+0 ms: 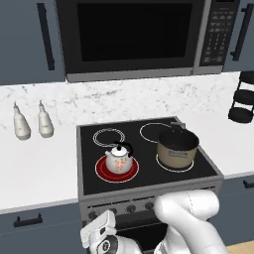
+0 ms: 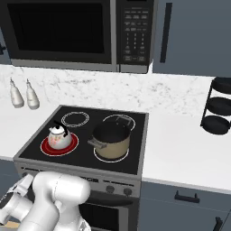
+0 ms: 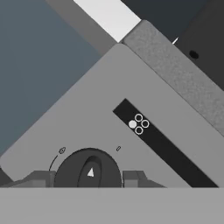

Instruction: Pick the kettle from the counter and place it on a stove burner. Then turn the burner on.

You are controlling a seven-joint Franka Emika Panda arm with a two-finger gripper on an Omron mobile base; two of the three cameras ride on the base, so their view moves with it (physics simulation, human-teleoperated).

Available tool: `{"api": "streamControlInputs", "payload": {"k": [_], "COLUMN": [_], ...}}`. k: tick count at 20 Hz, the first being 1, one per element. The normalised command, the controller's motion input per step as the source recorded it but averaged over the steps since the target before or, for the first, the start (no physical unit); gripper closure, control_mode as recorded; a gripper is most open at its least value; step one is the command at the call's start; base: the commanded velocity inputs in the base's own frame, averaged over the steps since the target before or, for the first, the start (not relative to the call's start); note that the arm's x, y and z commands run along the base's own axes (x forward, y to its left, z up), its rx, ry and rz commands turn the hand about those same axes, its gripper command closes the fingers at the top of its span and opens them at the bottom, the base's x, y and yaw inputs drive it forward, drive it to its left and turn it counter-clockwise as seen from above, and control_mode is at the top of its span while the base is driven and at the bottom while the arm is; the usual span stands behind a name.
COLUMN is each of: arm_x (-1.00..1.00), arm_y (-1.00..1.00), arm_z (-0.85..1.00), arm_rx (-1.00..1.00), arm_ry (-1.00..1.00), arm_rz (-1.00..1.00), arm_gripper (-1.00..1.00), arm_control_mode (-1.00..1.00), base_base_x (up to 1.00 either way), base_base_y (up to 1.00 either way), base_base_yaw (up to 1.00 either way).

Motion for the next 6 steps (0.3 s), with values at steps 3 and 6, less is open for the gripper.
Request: {"api": "streamControlInputs", "payload": {"k": [3, 6], "arm_x": [-0.04, -0.03], "arm_y": [0.0, 0.0], "arm_z": [0.06, 0.02], "arm_rx": [-0.17, -0.15], "arm_ry": [-0.04, -0.04], "arm_rz": [0.0, 0.0], "arm_gripper": [1.0, 1.0], "arm_control_mode": [-1.0, -1.0], "base_base_x": [0.0, 0.0], "base_base_y": [0.0, 0.0], "base_base_yaw": [0.0, 0.0]}}
